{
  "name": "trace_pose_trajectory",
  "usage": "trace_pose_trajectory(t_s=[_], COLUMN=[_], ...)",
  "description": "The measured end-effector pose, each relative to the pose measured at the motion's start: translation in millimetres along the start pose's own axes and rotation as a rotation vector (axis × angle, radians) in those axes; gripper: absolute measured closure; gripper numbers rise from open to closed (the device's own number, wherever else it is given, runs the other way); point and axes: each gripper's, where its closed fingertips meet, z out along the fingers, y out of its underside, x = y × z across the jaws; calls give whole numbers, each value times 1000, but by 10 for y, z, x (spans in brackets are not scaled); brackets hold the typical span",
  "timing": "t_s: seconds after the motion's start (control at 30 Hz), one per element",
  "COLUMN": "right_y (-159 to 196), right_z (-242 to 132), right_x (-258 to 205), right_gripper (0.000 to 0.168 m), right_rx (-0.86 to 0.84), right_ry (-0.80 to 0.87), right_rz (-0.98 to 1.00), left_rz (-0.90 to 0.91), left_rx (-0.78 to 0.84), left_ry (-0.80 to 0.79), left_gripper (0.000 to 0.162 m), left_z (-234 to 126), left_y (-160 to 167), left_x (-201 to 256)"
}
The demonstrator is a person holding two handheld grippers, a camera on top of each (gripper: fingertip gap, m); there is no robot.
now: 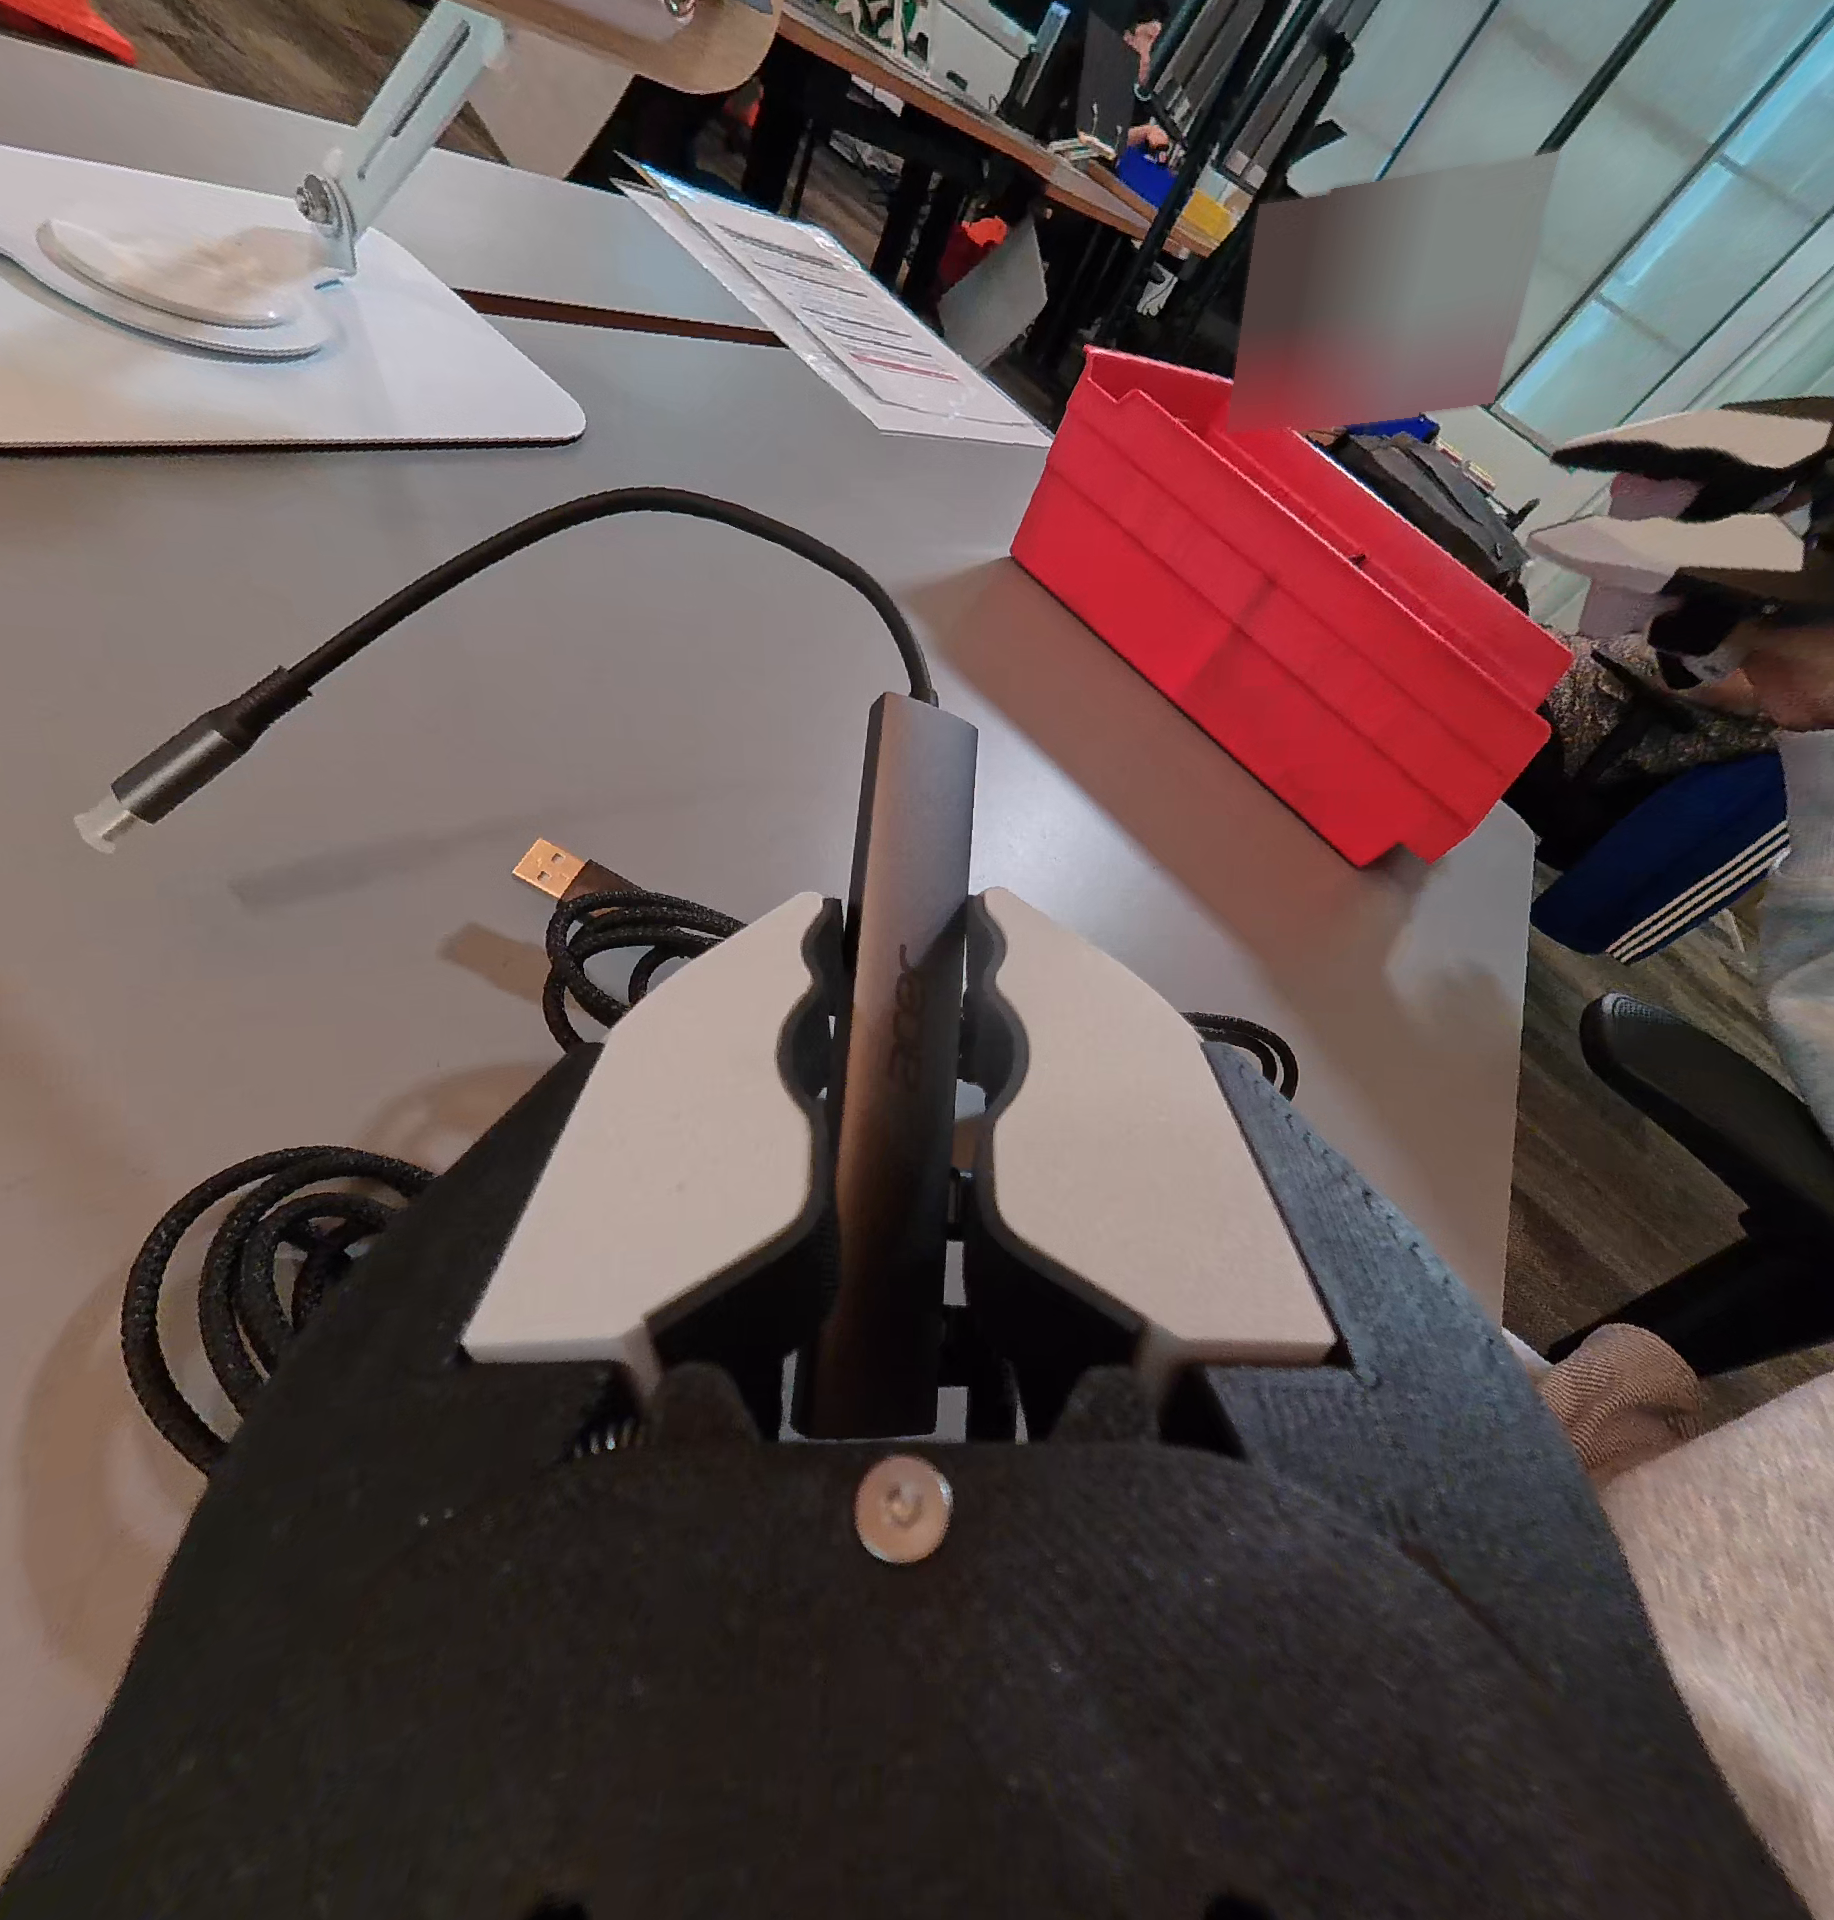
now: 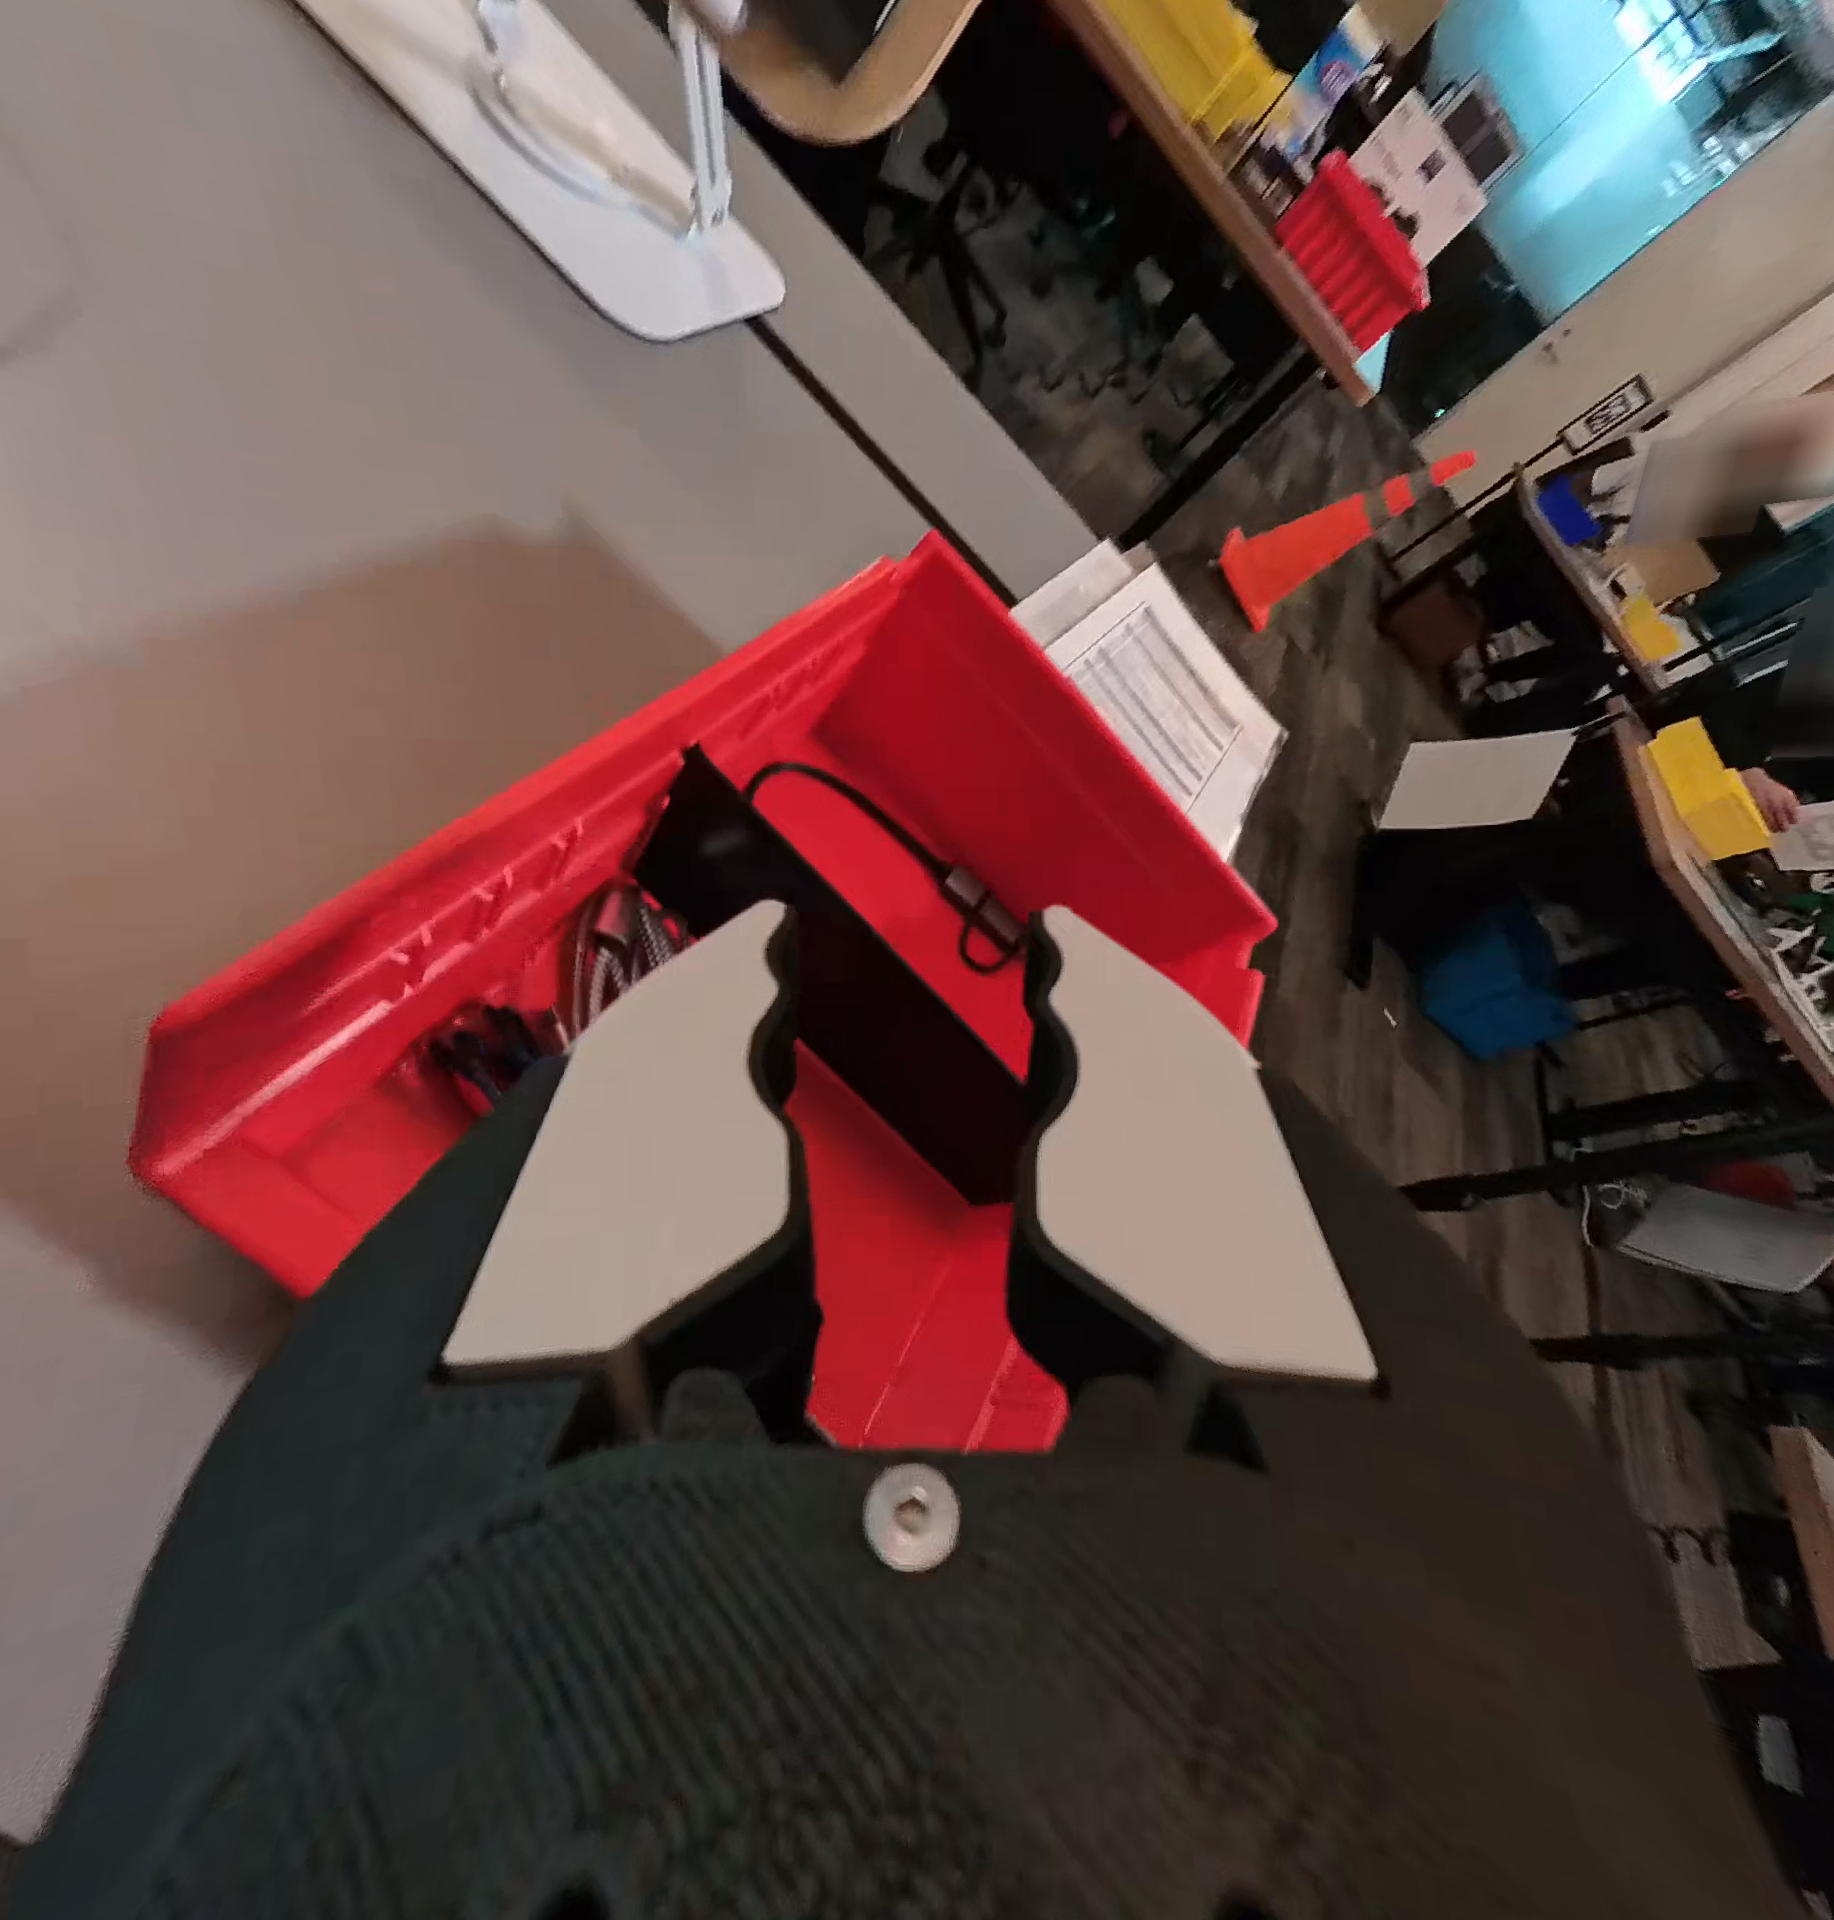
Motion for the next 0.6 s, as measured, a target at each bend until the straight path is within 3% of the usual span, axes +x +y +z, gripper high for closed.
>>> trace_pose_trajectory(t_s=[0.13,0.27,0.33,0.4,0.5,0.6], right_y=[-270,-782,-1084,-1384,-1753,-1746], right_z=[-83,-141,-149,-165,-227,-21], right_x=[-23,-327,-598,-871,-1375,-2072], right_gripper=[134,142,146,166,168,163], right_rx=[112,297,403,523,748,657], right_ry=[-2,-95,-170,-210,-317,-538], right_rz=[41,96,134,196,386,528], left_rz=[-4,-14,-22,-32,-50,-90], left_rx=[1,9,15,22,37,55], left_ry=[3,10,18,31,76,126], left_gripper=[140,140,140,140,144,147], left_z=[-1,0,0,0,1,11], left_y=[-1,-5,-10,-13,-24,-30], left_x=[0,13,25,44,108,184])
